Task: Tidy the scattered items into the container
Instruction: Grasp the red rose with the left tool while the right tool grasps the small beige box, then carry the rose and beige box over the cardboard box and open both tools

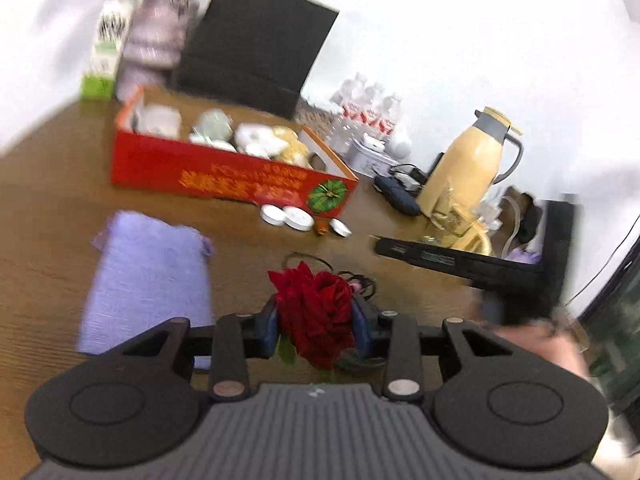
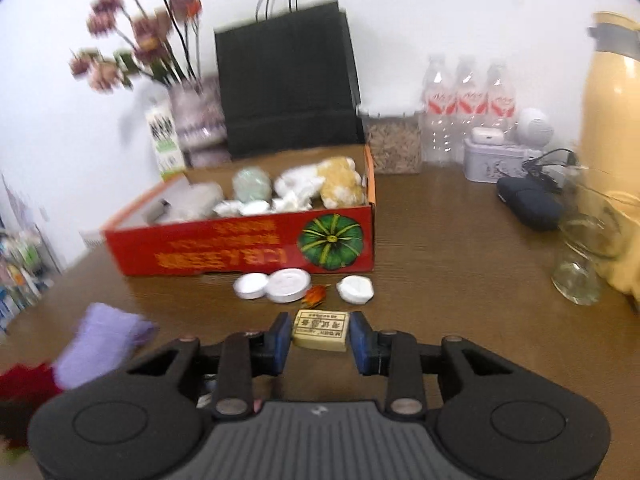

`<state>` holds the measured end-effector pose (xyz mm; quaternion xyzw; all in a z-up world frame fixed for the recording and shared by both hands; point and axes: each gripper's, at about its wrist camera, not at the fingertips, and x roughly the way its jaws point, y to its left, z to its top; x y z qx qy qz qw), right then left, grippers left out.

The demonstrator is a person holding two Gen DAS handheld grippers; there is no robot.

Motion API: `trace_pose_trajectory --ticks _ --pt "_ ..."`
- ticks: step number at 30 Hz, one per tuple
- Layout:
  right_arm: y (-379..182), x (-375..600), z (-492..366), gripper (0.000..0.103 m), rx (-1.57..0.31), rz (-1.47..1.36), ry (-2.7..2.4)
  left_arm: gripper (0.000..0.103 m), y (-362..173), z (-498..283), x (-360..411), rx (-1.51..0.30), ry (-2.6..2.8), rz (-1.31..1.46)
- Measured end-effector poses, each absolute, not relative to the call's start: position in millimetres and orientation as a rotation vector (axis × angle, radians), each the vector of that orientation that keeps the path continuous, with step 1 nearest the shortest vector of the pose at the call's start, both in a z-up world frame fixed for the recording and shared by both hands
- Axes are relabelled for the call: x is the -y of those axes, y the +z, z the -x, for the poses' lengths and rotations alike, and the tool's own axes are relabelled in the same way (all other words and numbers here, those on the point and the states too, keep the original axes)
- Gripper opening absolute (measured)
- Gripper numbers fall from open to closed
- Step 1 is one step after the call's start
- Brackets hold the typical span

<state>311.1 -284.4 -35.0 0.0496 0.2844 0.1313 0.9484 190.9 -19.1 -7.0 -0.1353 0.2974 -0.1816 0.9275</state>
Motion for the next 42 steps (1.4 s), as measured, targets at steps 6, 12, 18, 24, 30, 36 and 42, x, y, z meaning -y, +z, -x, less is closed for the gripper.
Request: trace_pose_trajectory --ticks 6,12,18,24,30,36,42 --pt "-14 291 -222 0.031 -0.550 -0.119 0.315 0.036 0 -154 15 -0.597 -0.366 0.244" --pt "-2 281 -158 0.031 -0.528 -0.118 0.379 0.036 5 -129 15 -0.586 -0.346 0.240" --pt "6 277 -127 0.031 -0.500 -0.128 0.393 0.036 13 -116 11 -0.556 -0.344 0.228" --pt "14 282 -147 0.031 -0.495 -0.147 0.349 0.036 23 -145 -4 -0.571 -0.395 0.274" --pt "31 281 -206 0.031 -0.488 -0.099 0.354 0.036 57 -222 -26 -0.560 -0.417 0.235" --pt "73 270 -319 0.031 -0.458 -0.030 0.374 0.036 83 -341 -18 -0.614 -0.454 0.197" --pt "60 243 -468 0.031 -0.667 -0.056 0.406 0.036 50 -464 11 -0.799 -0.502 0.210"
